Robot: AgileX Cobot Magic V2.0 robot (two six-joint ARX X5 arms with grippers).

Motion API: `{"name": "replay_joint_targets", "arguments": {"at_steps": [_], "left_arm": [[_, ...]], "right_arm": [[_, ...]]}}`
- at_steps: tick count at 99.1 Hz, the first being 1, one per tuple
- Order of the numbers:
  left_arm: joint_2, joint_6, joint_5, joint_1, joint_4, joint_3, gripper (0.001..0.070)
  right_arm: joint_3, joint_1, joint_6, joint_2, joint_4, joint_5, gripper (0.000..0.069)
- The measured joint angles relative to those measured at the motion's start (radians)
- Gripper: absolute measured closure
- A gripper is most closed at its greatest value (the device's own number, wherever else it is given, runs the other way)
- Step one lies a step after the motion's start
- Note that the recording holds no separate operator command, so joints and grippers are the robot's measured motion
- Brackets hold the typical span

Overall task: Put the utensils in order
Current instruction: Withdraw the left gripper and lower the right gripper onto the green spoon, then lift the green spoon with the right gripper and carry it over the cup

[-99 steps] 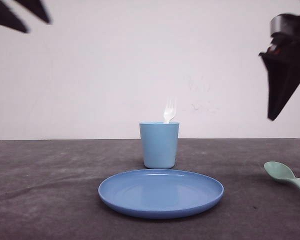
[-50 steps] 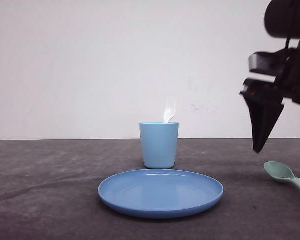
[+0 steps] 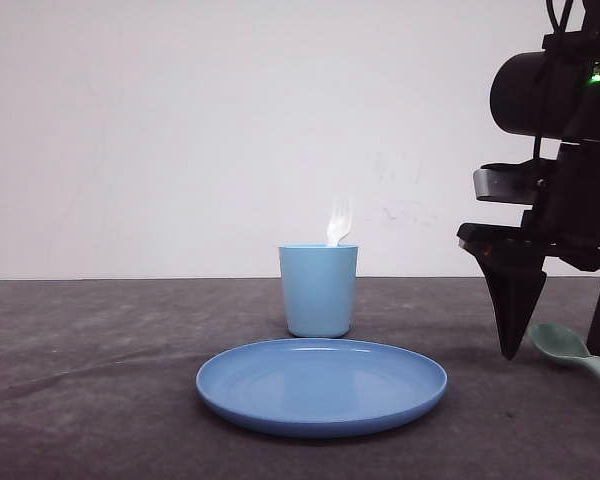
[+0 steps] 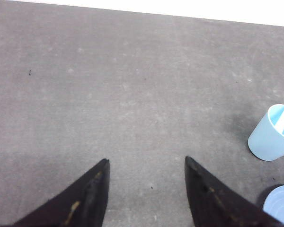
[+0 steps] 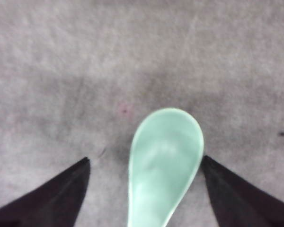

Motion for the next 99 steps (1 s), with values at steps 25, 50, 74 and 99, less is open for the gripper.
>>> {"name": "replay_joint_targets", "arguments": {"at_steps": [25, 50, 74, 99], "left_arm": [[0.000, 0.004, 0.000, 0.000, 0.001, 0.000, 0.0410], [0.000, 0.004, -0.002, 0.000, 0.003, 0.000, 0.0410], [0.000, 0.008, -0.003, 0.000, 0.005, 0.000, 0.0410], [0.000, 0.008, -0.003, 0.000, 0.005, 0.000, 0.0410]], "right_arm": [[0.000, 0.013, 0.006, 0.004, 0.013, 0.007, 0.0509], [0.000, 0.017, 0.020, 0.001, 0.015, 0.007, 0.0596], [0.000, 0.017, 0.019, -0.031, 0.017, 0.007, 0.0657], [0.000, 0.028, 0.015, -0.043, 0.052, 0.005, 0.0658]]}}
